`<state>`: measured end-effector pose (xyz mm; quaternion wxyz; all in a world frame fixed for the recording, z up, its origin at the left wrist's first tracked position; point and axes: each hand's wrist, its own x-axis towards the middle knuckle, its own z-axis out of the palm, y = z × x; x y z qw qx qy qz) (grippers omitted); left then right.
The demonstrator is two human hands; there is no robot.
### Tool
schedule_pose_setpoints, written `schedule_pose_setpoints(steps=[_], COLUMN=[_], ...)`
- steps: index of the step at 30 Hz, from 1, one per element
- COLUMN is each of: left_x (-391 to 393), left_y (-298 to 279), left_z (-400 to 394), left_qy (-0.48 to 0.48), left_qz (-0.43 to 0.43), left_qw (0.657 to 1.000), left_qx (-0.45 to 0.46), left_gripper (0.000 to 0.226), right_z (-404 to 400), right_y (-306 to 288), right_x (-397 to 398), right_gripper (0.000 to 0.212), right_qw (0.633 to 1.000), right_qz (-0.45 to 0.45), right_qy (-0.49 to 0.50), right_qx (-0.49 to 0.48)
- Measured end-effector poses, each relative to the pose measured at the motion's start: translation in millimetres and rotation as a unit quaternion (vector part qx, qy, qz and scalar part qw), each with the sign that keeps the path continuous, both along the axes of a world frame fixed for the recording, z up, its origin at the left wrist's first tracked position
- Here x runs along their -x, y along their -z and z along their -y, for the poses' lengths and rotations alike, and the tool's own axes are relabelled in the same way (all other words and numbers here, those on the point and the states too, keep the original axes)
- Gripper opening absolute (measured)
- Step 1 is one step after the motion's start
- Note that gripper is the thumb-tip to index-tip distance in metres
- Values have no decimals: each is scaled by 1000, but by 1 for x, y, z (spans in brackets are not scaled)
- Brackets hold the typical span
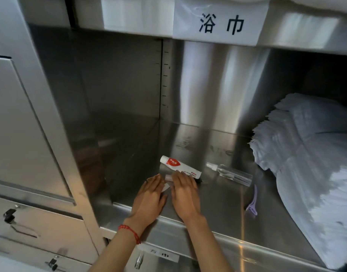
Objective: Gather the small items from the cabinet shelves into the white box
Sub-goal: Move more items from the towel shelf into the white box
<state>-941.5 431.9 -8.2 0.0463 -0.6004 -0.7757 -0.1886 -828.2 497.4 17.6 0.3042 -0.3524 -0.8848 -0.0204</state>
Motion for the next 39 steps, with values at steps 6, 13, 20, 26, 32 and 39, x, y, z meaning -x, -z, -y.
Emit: schedule_pose_setpoints(steps=[6, 13, 20, 26, 32, 39], left_x=[0, 2, 8, 11, 9, 6], left_y=[3, 4, 6, 7, 6, 4], left_z=[1, 9, 22, 33, 41, 52], left_qy=[-6, -19, -43, -45, -43, -35], left_qz=[19, 6, -5, 3, 2, 8], left_qw=[1000, 1000, 999, 999, 999, 999], left_qx=[-20, -19, -15, -8, -11, -11], left_gripper=[55, 54, 53, 53, 52, 52], right_z=[-4, -4, 6, 16, 25, 30], right_y=[5, 8, 12, 10, 12, 9], right_x=[4, 8, 12, 11, 7, 6], right_gripper=[45, 39, 42, 43, 44, 44], right_qw=[1000, 998, 994, 997, 998, 994], right_qz=[16, 11, 35, 8, 2, 34], right_qy=[4, -12, -42, -25, -20, -11], right_qx=[13, 57, 91, 70, 56, 98])
